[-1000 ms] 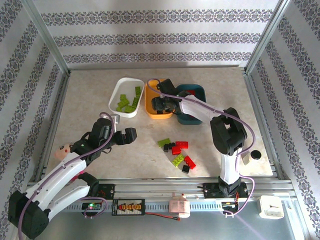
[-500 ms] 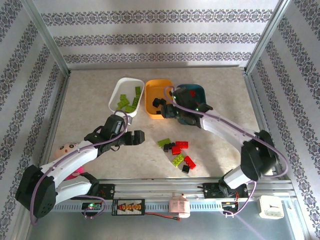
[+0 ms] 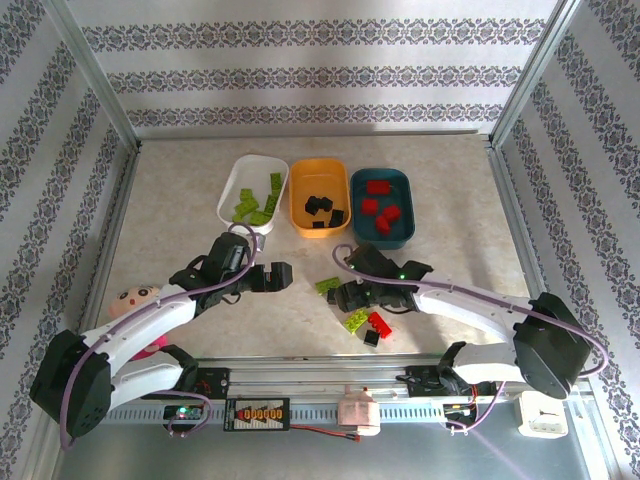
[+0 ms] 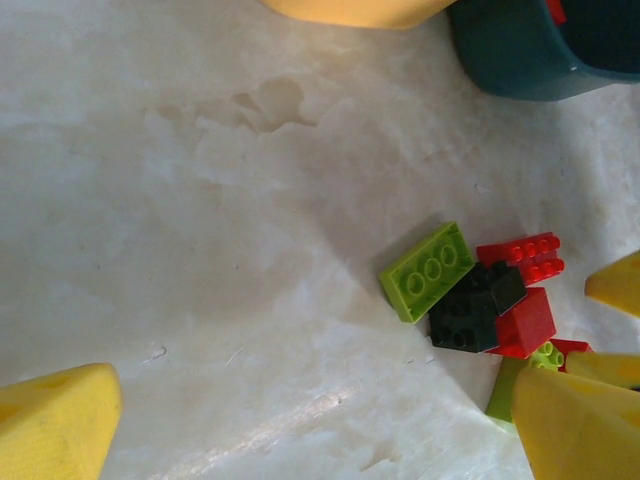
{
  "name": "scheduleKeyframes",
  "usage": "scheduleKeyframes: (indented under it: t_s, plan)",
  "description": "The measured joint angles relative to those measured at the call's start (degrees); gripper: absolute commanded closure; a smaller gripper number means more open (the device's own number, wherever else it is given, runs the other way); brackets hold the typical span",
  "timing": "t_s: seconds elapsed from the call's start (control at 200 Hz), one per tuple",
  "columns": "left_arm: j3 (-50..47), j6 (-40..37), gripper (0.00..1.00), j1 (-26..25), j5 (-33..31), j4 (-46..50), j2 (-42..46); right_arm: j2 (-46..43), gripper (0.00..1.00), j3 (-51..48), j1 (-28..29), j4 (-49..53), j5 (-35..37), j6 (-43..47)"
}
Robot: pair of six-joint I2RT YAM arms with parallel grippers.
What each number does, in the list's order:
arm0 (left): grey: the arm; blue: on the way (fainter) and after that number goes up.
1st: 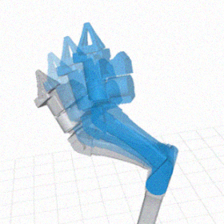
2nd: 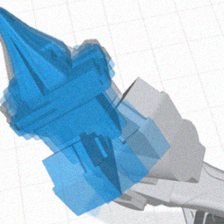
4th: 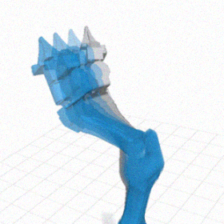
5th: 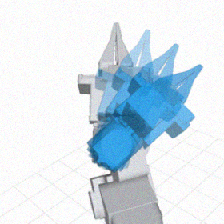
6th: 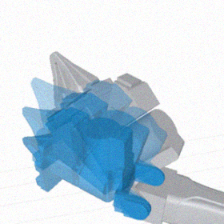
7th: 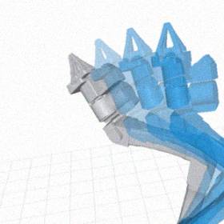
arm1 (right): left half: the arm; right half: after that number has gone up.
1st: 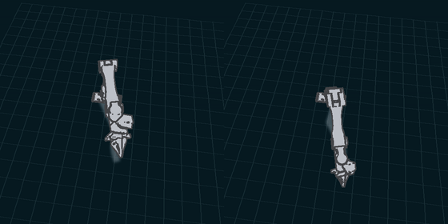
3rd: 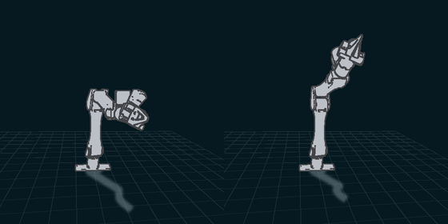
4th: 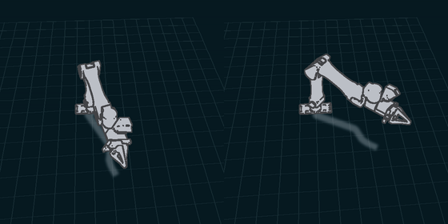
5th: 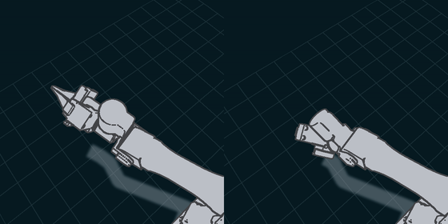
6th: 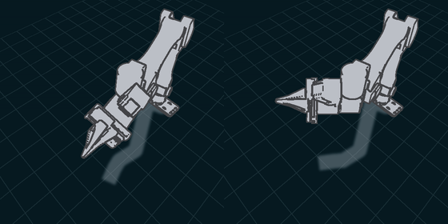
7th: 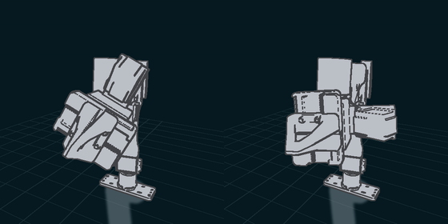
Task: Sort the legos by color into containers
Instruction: Pick up the lego from the bottom-center of the table.
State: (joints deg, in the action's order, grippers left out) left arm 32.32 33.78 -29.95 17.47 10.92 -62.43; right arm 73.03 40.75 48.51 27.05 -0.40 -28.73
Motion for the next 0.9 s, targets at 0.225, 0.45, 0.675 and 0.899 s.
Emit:
scheduleKeyframes:
  t_s: [0.225,0.45,0.675,0.899]
  plan:
    - [-0.7,0.72,0.0,0.0,-1.03,-0.13,0.76,2.27,0.36,-0.15,3.48,-0.42,3.61,-4.24]
    - [-0.7,0.81,0.0,0.0,-1.64,-0.11,1.97,6.49,0.42,-0.15,5.07,-0.94,7.1,-6.36]
    - [-0.76,0.81,0.0,0.0,-1.9,-0.11,2.34,9.25,0.51,-0.13,5.57,-2.43,9.22,-7.15]
    - [-0.81,0.81,0.0,0.0,-2.34,-0.09,2.34,10.14,0.61,0.63,5.77,-3.23,10.27,-7.08]
